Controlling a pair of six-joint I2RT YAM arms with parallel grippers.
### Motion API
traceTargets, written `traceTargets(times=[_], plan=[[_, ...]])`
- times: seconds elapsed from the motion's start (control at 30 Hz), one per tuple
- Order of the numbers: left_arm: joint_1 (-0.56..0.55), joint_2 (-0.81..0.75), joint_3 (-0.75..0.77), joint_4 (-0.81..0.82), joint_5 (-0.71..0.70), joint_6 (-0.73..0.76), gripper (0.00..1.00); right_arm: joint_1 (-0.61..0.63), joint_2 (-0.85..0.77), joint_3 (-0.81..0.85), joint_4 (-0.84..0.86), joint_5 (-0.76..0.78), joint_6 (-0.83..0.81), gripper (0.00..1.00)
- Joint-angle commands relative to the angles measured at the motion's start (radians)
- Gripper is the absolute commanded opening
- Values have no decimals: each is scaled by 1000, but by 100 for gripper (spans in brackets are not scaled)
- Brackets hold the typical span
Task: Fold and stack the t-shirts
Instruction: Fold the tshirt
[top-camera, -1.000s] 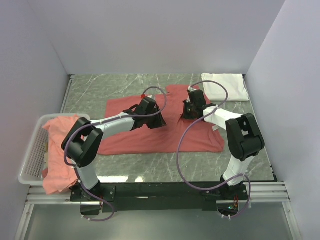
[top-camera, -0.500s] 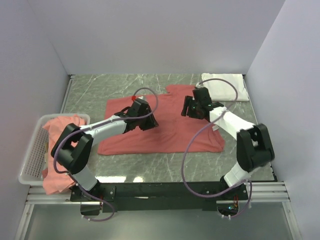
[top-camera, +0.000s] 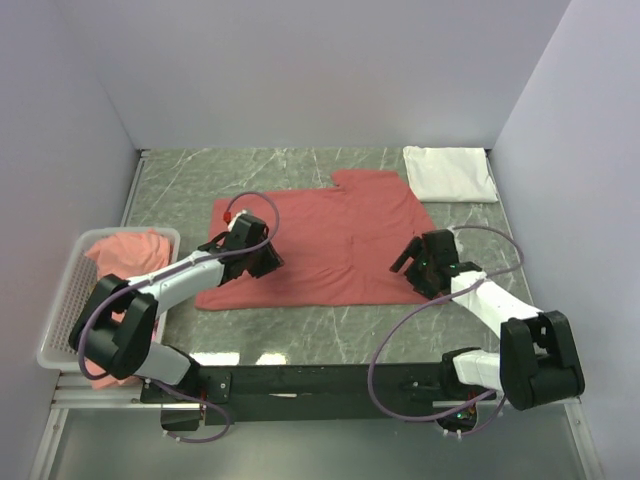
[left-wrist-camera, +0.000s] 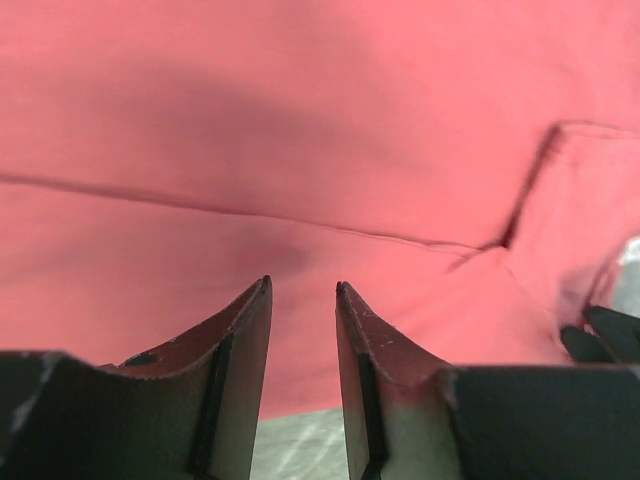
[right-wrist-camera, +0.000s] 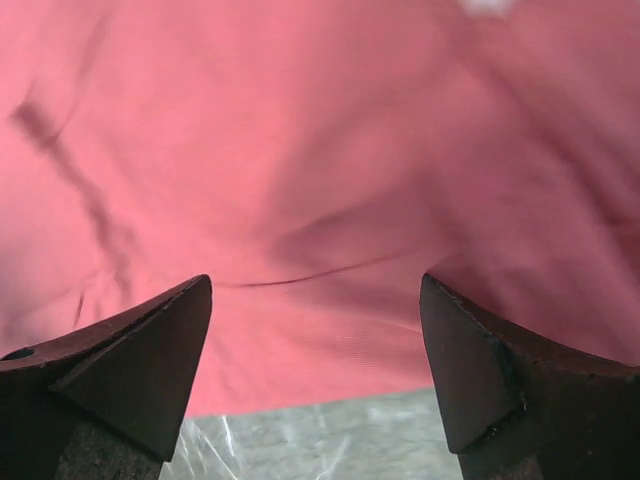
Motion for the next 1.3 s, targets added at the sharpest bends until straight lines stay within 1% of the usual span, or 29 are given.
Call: traceTargets(times=[0.0, 0.07, 0.1, 0.23, 0.3, 0.33, 0.47, 0.57, 0.77, 0.97, 1.13, 1.27], plan=[[20, -74, -40, 22, -46, -22, 38, -93, -70, -24, 74, 9, 84, 90], [31, -86, -57, 16, -53, -25, 39, -130, -70, -41, 77, 6, 76, 91], [40, -88, -74, 16, -55, -27, 39, -165, -62, -46, 84, -28, 72, 91], [51, -87, -103, 6, -76, -52, 40, -219, -1, -44, 64, -47, 65, 90], [53, -85, -109, -10, -92, -59, 41, -229, 16, -46, 48, -47, 68, 91], [53, -83, -112, -11, -101, -59, 42, -261, 19, -46, 44, -39, 70, 91], [53, -80, -134, -24, -127, -87, 43, -281, 39, -32, -4, 1, 93, 92], [53, -82, -181, -21, -132, -128, 43, -307, 57, -27, -36, 1, 95, 93], [45, -94, -256, 6, -104, -183, 43, -396, 7, -81, -53, 1, 84, 94], [2, -163, -313, -33, -136, -257, 43, -465, -44, -126, -87, -28, 65, 95], [-12, -264, -339, -93, -156, -303, 44, -512, -145, -184, -134, -36, 75, 95], [-12, -332, -327, -156, -167, -306, 46, -514, -254, -216, -179, -68, 93, 95]])
